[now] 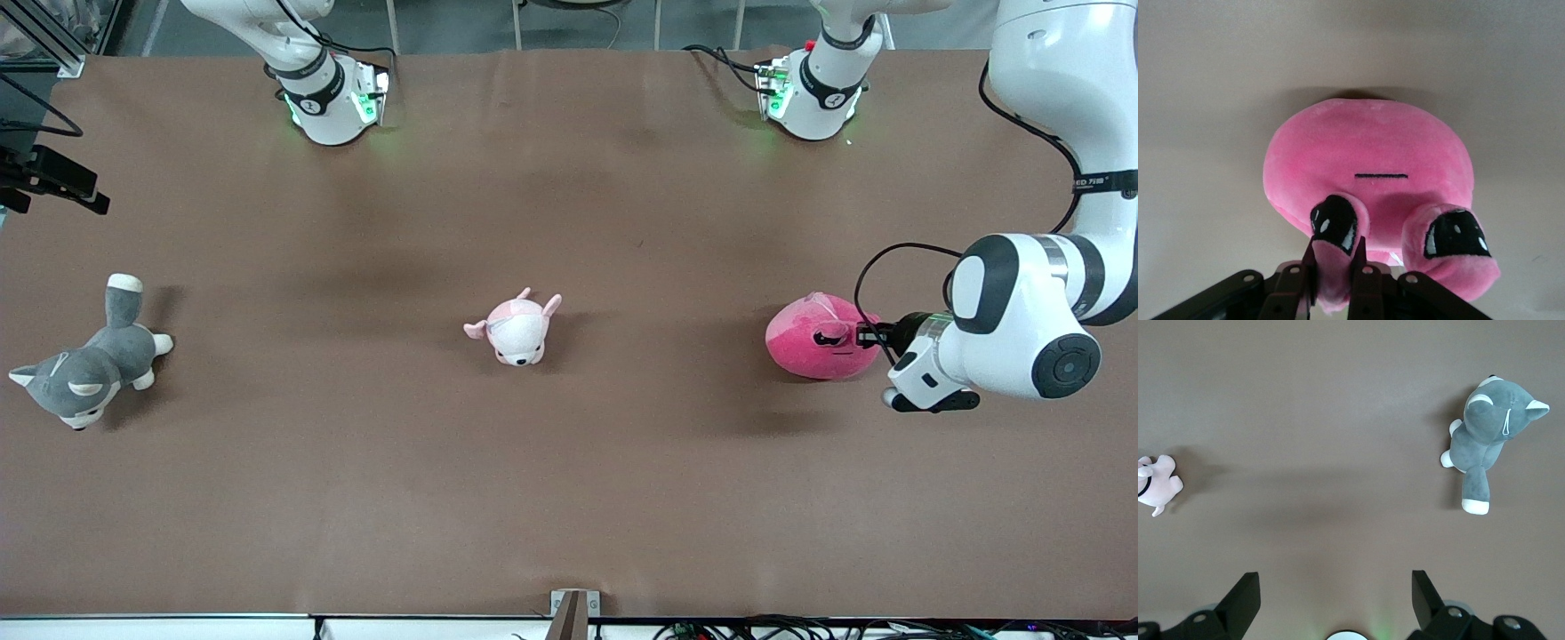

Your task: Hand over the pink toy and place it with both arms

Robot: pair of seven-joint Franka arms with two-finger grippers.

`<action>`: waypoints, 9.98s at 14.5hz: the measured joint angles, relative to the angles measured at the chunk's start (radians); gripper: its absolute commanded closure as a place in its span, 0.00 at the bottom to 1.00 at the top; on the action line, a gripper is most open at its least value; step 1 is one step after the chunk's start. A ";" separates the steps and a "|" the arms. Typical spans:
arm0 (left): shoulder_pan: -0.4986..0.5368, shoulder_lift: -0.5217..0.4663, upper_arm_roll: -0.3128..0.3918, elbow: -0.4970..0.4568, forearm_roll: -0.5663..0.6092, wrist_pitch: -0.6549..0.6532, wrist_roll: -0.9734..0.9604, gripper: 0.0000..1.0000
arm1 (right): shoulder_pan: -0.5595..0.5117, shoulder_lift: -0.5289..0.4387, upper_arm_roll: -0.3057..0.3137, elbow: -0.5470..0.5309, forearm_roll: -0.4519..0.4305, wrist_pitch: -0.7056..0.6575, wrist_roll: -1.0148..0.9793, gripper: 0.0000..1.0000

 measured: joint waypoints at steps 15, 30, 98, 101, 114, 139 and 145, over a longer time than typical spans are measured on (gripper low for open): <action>-0.004 -0.140 -0.291 0.212 -0.045 -0.184 -0.448 1.00 | -0.010 0.160 -0.019 -0.010 -0.024 0.169 0.001 0.00; -0.390 -0.092 -0.512 0.380 -0.047 0.002 -1.111 1.00 | 0.286 0.168 0.010 0.016 0.209 0.109 1.095 0.00; 0.169 -0.541 -0.407 0.125 0.045 -0.274 -0.120 0.00 | 0.076 0.247 -0.027 -0.425 0.257 0.556 0.541 0.00; 0.285 -0.541 -0.404 0.086 0.053 -0.225 0.016 0.00 | 0.075 0.245 -0.026 -0.339 0.201 0.554 0.396 0.00; 0.477 -0.481 -0.404 0.043 0.087 -0.120 0.179 0.00 | 0.070 0.236 -0.021 0.018 -0.020 0.235 0.049 0.00; 0.416 -0.480 -0.294 0.094 0.087 -0.110 0.177 0.00 | 0.002 0.131 -0.002 0.047 -0.014 0.080 -0.038 0.00; 0.145 -0.480 -0.028 0.094 0.087 -0.114 0.177 0.00 | 0.002 0.010 -0.003 -0.037 -0.014 0.072 -0.038 0.00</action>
